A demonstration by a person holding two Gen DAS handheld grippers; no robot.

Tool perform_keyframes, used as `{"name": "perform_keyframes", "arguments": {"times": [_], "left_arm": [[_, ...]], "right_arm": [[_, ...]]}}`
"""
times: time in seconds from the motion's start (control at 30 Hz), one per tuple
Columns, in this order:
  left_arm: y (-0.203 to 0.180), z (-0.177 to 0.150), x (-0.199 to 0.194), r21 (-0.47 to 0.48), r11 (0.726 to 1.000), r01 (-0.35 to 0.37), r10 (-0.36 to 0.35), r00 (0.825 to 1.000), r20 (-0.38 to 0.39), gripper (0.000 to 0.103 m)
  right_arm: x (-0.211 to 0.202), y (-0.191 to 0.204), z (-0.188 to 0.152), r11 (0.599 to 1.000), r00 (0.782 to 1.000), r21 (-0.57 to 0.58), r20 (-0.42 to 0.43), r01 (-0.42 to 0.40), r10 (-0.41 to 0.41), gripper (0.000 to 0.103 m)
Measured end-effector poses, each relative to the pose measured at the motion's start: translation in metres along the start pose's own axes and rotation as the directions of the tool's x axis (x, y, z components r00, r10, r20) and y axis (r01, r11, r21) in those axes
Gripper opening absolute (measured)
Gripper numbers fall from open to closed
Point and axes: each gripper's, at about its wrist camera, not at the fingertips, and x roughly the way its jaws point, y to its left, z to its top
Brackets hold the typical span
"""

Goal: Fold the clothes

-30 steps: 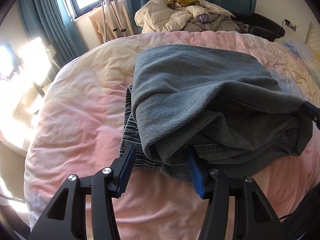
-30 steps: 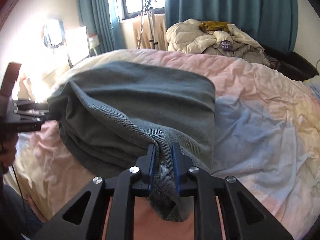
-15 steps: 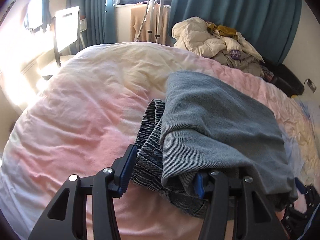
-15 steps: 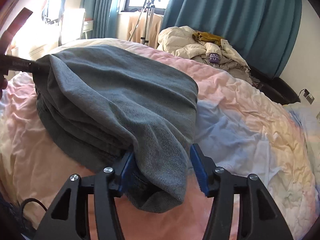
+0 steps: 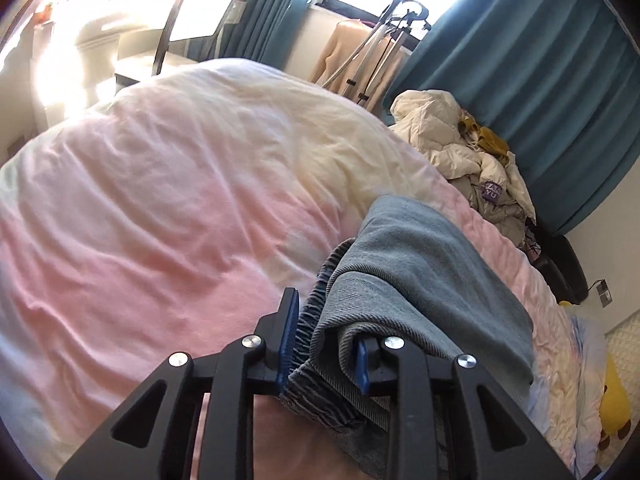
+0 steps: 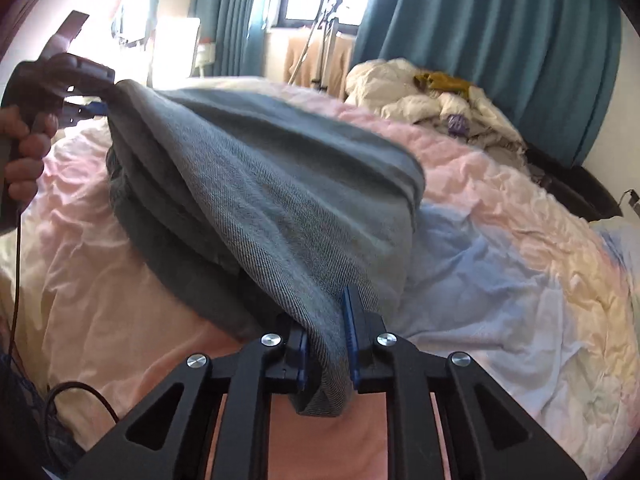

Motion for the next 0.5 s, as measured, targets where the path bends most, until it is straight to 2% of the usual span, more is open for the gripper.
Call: {"name": "perform_keyframes", "arguments": {"times": [0.03, 0.17, 0.23, 0.27, 0.37, 0.5], "left_arm": [[0.004, -0.001, 0.004, -0.025, 1.0, 0.01, -0.01, 1.0, -0.011, 0.026], [0.012, -0.005, 0.003, -0.093, 0.994, 0.054, -0.057, 0.998, -0.029, 0.03], [0.017, -0.007, -0.003, -0.142, 0.987, 0.069, -0.078, 0.996, -0.052, 0.038], [0.021, -0.01, -0.006, -0.175, 0.981, 0.082, -0.094, 0.994, -0.061, 0.044], [0.033, -0.021, -0.019, -0.282, 0.947, 0.156, -0.184, 0.98, -0.075, 0.047], [0.032, -0.034, -0.028, -0.323, 0.934, 0.155, -0.2, 0.973, -0.111, 0.049]], "right_arm": [[0.007, 0.002, -0.002, 1.0, 1.0, -0.006, -0.027, -0.009, 0.009, 0.013], [0.013, -0.002, -0.002, 1.0, 0.999, 0.011, -0.034, -0.027, 0.027, 0.013], [0.013, -0.01, -0.002, 0.997, 0.998, 0.052, -0.036, -0.051, 0.053, 0.013], [0.014, -0.014, -0.001, 0.995, 0.997, 0.077, -0.038, -0.065, 0.068, 0.013], [0.012, -0.022, 0.0, 0.987, 0.994, 0.131, -0.035, -0.094, 0.1, 0.013], [0.008, -0.026, 0.0, 0.982, 0.993, 0.158, -0.035, -0.104, 0.11, 0.013]]}}
